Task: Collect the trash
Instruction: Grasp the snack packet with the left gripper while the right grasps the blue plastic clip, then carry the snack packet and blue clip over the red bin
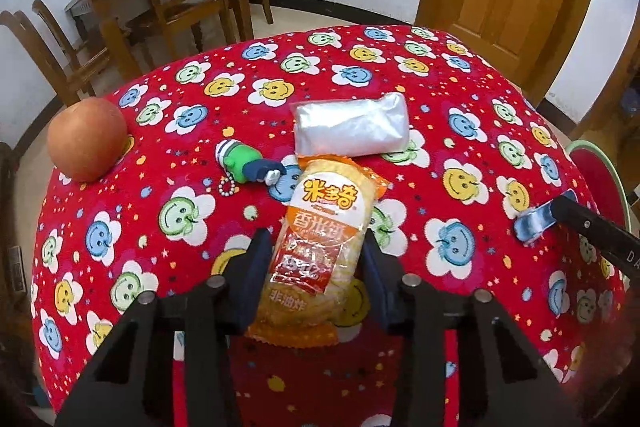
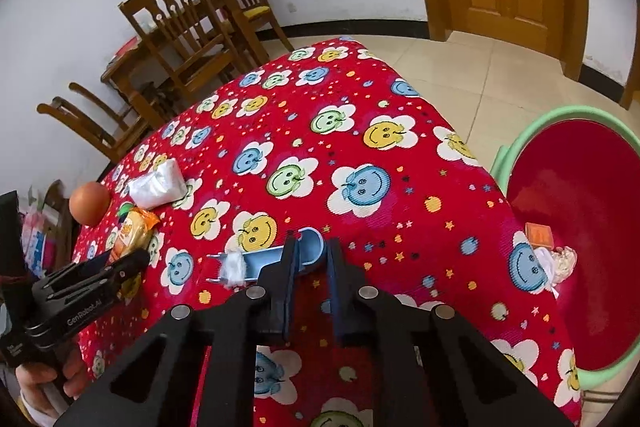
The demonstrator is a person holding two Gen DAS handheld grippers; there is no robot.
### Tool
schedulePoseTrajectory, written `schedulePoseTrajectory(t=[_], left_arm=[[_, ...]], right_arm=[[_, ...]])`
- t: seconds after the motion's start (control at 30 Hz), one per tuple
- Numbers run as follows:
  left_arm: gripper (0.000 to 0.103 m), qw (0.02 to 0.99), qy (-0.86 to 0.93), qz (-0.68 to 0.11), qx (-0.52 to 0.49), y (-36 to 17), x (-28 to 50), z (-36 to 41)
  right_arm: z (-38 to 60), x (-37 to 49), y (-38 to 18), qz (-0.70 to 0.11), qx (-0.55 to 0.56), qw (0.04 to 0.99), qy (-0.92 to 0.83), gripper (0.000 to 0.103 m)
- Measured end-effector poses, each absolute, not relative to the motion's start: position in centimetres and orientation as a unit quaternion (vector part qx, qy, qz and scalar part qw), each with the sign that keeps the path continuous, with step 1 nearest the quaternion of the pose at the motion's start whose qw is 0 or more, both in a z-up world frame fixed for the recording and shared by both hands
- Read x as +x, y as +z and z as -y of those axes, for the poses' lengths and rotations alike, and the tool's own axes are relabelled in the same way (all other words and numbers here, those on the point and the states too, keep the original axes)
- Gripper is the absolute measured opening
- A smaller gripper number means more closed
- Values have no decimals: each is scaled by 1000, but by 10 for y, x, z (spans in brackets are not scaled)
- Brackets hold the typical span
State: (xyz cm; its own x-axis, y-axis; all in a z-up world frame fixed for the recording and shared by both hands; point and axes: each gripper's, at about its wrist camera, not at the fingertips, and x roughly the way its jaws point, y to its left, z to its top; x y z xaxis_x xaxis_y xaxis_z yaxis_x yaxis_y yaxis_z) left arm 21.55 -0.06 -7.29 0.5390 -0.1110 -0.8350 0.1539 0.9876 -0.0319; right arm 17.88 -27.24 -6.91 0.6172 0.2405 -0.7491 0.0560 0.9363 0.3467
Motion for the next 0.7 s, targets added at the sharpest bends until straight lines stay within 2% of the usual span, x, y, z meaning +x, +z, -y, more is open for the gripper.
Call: schedulePoseTrajectory(t=[0.7], left_arm=[[44, 877, -150, -456, -26, -36, 167, 43]], right_arm=[[313, 123, -39, -382, 194, 903, 24, 11]])
